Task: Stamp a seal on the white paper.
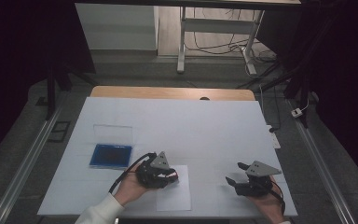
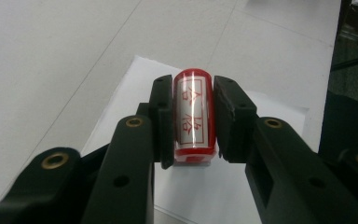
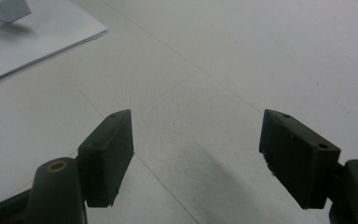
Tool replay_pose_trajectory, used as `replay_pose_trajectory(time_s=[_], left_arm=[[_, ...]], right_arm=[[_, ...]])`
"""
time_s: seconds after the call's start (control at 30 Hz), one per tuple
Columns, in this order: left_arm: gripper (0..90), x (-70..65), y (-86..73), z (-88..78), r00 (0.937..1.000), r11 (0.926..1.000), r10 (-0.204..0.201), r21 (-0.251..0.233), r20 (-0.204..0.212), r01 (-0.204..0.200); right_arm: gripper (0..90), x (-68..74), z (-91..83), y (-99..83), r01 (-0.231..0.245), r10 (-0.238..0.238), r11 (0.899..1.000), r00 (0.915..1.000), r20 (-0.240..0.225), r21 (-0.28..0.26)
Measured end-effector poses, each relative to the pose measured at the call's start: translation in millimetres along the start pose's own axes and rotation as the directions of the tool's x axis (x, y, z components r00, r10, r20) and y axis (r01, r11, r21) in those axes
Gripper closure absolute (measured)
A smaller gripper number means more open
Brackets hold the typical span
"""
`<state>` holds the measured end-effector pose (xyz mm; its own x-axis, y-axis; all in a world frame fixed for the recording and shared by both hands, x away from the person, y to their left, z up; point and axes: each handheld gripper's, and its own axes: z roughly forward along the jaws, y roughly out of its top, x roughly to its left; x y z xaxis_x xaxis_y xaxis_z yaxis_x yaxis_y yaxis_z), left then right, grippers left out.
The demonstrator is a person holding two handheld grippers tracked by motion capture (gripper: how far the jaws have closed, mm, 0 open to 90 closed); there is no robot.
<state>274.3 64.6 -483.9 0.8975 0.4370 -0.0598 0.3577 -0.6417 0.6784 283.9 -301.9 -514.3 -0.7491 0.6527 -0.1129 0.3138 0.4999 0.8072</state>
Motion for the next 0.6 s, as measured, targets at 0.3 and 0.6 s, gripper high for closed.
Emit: replay_pose_trajectory(time_s=[0.3, 0.6], left_arm=[[69.7, -1.0, 1.0, 6.7, 0.9999, 0.9996, 0.011, 0.027, 0.002, -0.011], [69.7, -2.1, 1.6, 10.9, 0.9997, 0.9987, 0.022, 0.045, -0.007, -0.021]], right_arm=[[25.3, 0.0, 0.0, 0.0, 0.001, -0.001, 1.000, 1.0000, 0.001, 0.001], [25.3, 0.0, 0.0, -0.2, 0.000, 0.000, 1.000, 1.0000, 0.000, 0.001]])
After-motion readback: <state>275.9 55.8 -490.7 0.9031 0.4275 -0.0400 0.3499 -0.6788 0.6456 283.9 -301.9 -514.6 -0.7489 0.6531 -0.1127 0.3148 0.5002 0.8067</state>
